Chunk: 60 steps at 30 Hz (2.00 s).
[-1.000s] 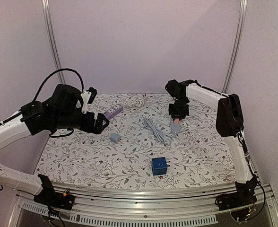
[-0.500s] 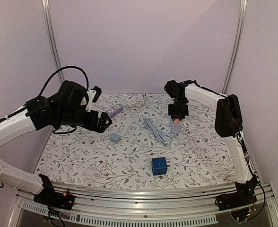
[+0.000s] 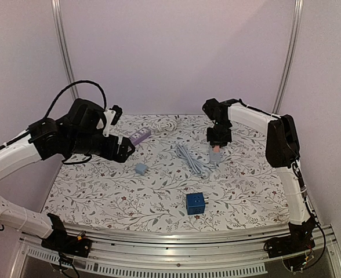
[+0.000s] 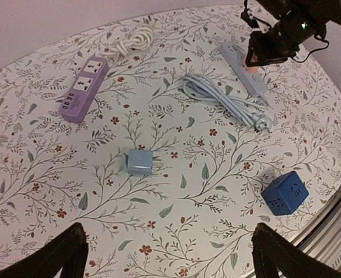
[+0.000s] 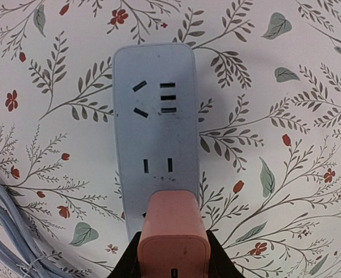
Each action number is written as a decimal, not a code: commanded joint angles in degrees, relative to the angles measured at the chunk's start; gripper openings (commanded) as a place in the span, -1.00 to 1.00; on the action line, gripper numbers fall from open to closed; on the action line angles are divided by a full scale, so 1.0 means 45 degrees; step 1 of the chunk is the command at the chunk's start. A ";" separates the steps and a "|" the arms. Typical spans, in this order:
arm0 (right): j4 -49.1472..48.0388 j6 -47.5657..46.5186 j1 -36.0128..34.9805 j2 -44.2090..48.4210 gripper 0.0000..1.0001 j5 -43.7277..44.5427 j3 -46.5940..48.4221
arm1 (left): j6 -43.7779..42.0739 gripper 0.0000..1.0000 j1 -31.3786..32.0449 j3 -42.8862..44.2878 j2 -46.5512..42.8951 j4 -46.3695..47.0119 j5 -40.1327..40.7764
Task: Insert the plug
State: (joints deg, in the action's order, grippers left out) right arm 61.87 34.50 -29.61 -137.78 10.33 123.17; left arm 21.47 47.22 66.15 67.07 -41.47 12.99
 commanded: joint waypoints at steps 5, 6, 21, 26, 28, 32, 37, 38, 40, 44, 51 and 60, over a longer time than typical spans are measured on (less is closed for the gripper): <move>0.1156 0.0262 0.0060 -0.0496 -1.00 -0.0571 -0.0569 | 0.0144 0.98 -0.0181 -0.0420 -0.0683 -0.0179 0.0261; 0.1088 0.0263 0.0056 -0.0372 -1.00 -0.0622 -0.0496 | 0.0176 0.98 -0.0181 -0.0481 -0.0780 -0.0178 0.0257; 0.0834 0.0305 0.0056 0.0425 -0.21 -0.0690 0.0052 | 0.0539 0.99 -0.0176 -0.1243 -0.1803 -0.0253 0.0573; 0.0883 0.0244 0.0075 0.0995 0.13 -0.0524 0.0151 | 0.0783 0.99 -0.0161 -0.1570 -0.2095 -0.0290 0.0459; 0.0782 0.0191 0.0057 0.1274 0.35 -0.0566 0.0150 | 0.0891 0.99 -0.0163 -0.1699 -0.2271 -0.0277 0.0488; 0.0573 -0.0050 0.0058 0.1772 0.70 -0.0857 0.0277 | 0.1052 0.99 -0.0170 -0.1970 -0.2441 -0.0279 0.0490; 0.0626 -0.0118 0.0058 0.2324 0.98 -0.0913 0.0370 | 0.1161 0.99 -0.0181 -0.2024 -0.2237 -0.0331 0.0288; 0.0668 -0.0127 0.0063 0.2451 0.97 -0.0884 0.0371 | 0.1182 0.99 -0.0167 -0.2010 -0.2163 -0.0354 0.0288; 0.0752 -0.0128 0.0065 0.2627 0.98 -0.0825 0.0362 | 0.1253 0.99 -0.0181 -0.1887 -0.1983 -0.0450 0.0283; 0.0934 -0.0193 0.0056 0.3048 0.97 -0.0631 0.0317 | 0.1370 0.99 -0.0181 -0.1629 -0.1452 -0.0606 0.0157; 0.0907 -0.0474 0.0045 0.4337 0.98 -0.0999 -0.0991 | 0.1458 0.98 -0.0116 -0.1582 -0.0362 -0.0122 -0.1127; -0.0666 -0.0014 -0.0084 0.7319 0.97 -0.2120 -0.5940 | 0.0912 0.97 0.1450 -0.1653 0.1620 0.1833 -0.2412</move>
State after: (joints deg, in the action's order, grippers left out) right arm 62.26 32.91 -29.54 -109.08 3.88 102.28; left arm 27.57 49.84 58.02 69.58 -37.52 5.13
